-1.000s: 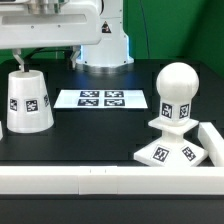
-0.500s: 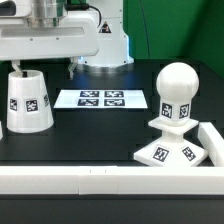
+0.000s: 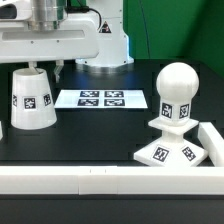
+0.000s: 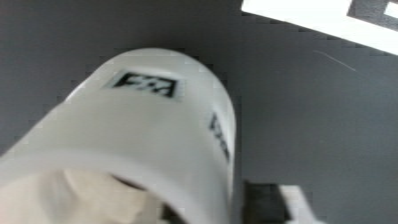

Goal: Assemble lamp

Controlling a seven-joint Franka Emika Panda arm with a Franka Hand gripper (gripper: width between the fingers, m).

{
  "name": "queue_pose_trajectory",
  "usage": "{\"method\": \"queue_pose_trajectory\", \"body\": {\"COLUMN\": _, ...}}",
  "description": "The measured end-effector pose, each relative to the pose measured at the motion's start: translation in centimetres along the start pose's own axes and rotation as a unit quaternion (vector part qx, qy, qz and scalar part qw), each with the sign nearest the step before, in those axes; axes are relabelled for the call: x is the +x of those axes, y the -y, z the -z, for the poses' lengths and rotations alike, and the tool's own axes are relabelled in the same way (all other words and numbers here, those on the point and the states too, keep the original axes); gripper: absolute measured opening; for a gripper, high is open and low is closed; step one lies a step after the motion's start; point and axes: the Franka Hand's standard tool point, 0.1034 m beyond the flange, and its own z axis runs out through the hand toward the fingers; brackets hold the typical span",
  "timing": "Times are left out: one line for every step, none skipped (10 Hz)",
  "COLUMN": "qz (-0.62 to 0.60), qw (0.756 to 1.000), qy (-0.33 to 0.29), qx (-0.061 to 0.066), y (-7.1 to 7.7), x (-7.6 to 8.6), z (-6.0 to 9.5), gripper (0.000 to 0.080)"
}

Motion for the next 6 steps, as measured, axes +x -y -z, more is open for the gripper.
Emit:
{"method": "queue_pose_trajectory", "body": {"qz": 0.0, "qw": 1.0, "qy": 0.0, "qx": 0.0, "y": 0.0, "x": 0.0, "z": 0.0, "gripper": 0.0042}}
{"method": "queue_pose_trajectory", "body": {"qz": 0.001, "qw": 1.0, "qy": 0.002, "qx": 0.002, "y": 0.1, "x": 0.0, "z": 0.1, "gripper": 0.0042}}
{"method": "queue_pose_trajectory", "body": {"qz": 0.002, "qw": 1.0, "qy": 0.004, "qx": 0.003, "y": 0.1, "x": 0.1, "z": 0.2, "gripper": 0.0042}}
{"method": "queue_pose_trajectory", "body": {"qz": 0.003, "qw": 1.0, "qy": 0.005, "qx": 0.004, "y": 0.1, "x": 0.3, "z": 0.3, "gripper": 0.0042}}
{"method": "queue_pose_trajectory", "body": {"qz": 0.005, "qw": 1.0, "qy": 0.008, "qx": 0.007, "y": 0.1, "x": 0.5, "z": 0.5, "gripper": 0.0042}}
{"method": "queue_pose_trajectory", "body": {"qz": 0.004, "qw": 1.0, "qy": 0.015, "qx": 0.014, "y": 0.8, "x": 1.0, "z": 0.9, "gripper": 0.0042}}
